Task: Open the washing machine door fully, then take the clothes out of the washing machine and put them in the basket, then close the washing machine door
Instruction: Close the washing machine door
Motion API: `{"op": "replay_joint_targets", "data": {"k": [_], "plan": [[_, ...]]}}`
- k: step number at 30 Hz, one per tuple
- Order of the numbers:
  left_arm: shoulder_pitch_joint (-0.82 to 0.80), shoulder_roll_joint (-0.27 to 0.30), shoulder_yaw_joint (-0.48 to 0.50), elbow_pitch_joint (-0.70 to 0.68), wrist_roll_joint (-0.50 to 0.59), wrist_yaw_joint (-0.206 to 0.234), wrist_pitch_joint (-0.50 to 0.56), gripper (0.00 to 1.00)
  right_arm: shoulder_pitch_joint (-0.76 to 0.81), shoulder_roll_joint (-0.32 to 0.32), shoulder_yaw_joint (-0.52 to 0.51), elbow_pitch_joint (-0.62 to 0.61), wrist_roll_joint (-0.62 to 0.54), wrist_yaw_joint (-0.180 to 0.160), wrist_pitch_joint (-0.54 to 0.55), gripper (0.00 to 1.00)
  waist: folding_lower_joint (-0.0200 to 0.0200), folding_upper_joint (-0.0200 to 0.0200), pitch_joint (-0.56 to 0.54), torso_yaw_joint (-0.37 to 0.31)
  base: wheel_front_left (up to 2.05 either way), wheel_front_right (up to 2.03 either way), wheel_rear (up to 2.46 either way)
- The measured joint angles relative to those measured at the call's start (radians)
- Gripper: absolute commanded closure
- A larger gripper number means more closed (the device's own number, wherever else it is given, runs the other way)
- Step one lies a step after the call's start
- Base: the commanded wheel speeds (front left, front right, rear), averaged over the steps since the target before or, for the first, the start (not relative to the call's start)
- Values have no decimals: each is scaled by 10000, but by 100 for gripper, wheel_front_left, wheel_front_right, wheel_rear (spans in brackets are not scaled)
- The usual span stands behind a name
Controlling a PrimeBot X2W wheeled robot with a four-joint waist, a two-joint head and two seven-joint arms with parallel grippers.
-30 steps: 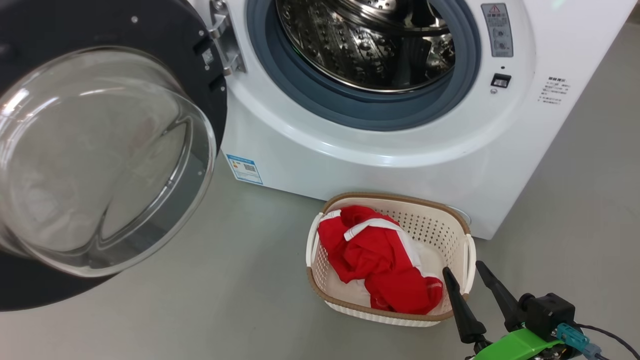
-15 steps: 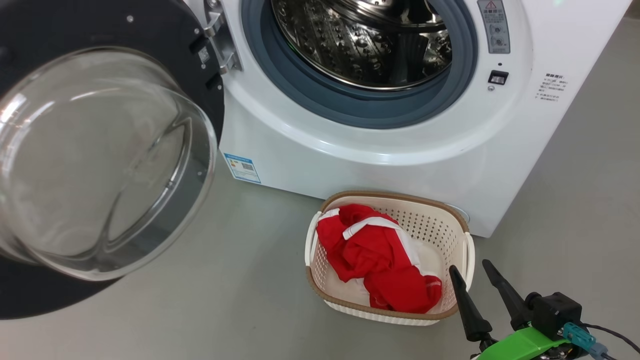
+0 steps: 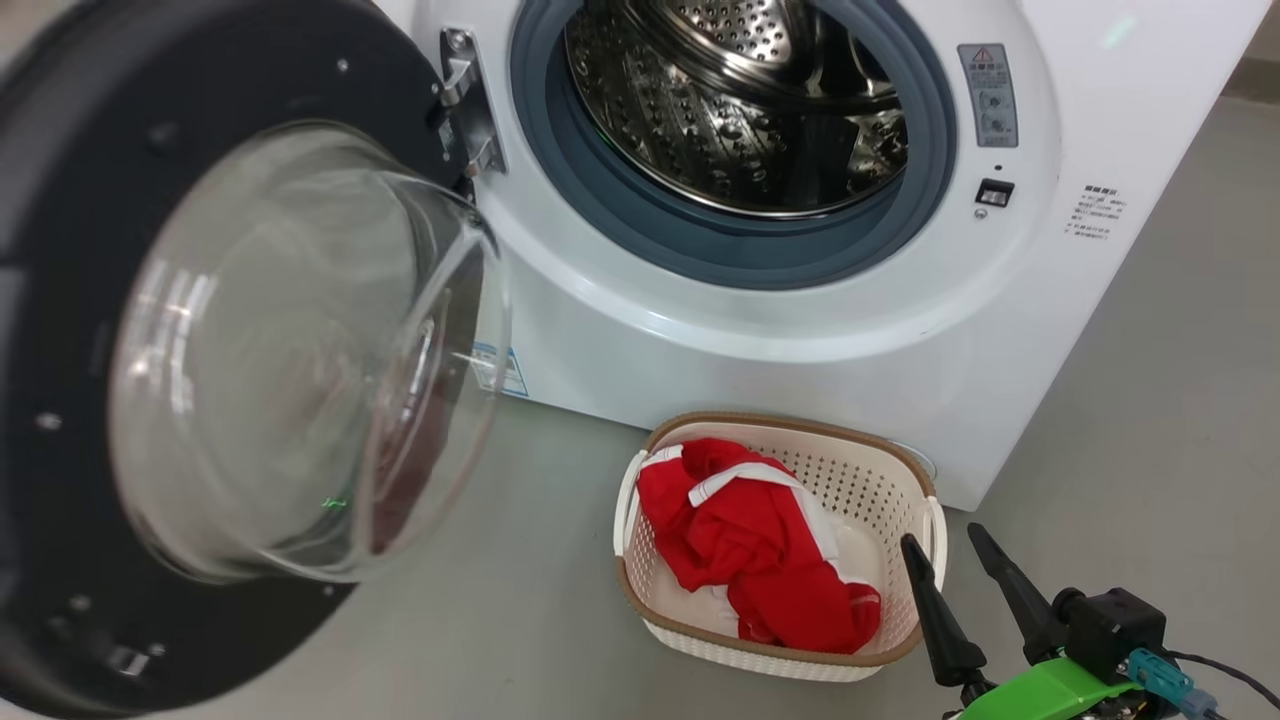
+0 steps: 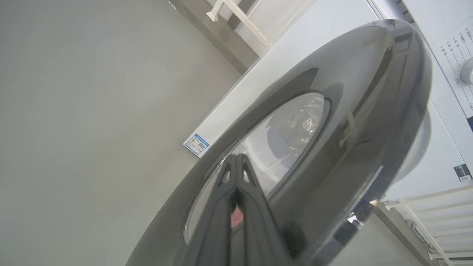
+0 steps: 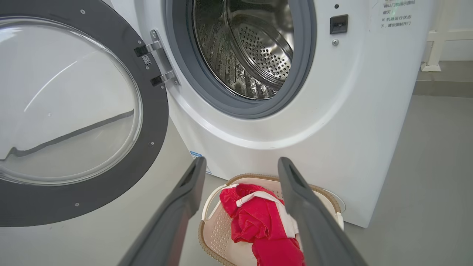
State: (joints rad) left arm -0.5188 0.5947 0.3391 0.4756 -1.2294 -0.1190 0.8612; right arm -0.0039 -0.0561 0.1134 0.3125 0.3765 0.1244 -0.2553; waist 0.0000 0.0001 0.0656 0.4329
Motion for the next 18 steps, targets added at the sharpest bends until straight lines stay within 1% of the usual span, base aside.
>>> {"op": "replay_joint_targets", "data": {"k": [3, 10, 13, 18], "plan": [[499, -163, -201, -656, -497, -48, 159, 100, 10, 8, -17, -8, 0, 0, 0, 0, 0, 0, -101, 0, 0, 0, 0], [1170, -161, -341, -1852, -1321, -46, 276, 100, 12, 19, -21, -15, 0, 0, 0, 0, 0, 0, -138, -84, 0, 0, 0], [1374, -180, -665, -2497, -1632, -46, 353, 100, 13, 23, -15, -17, 0, 0, 0, 0, 0, 0, -140, -162, 0, 0, 0], [1549, -293, -1283, -3373, -1802, -46, 261, 100, 14, 25, -12, -19, 0, 0, 0, 0, 0, 0, -136, -346, 0, 0, 0]]}}
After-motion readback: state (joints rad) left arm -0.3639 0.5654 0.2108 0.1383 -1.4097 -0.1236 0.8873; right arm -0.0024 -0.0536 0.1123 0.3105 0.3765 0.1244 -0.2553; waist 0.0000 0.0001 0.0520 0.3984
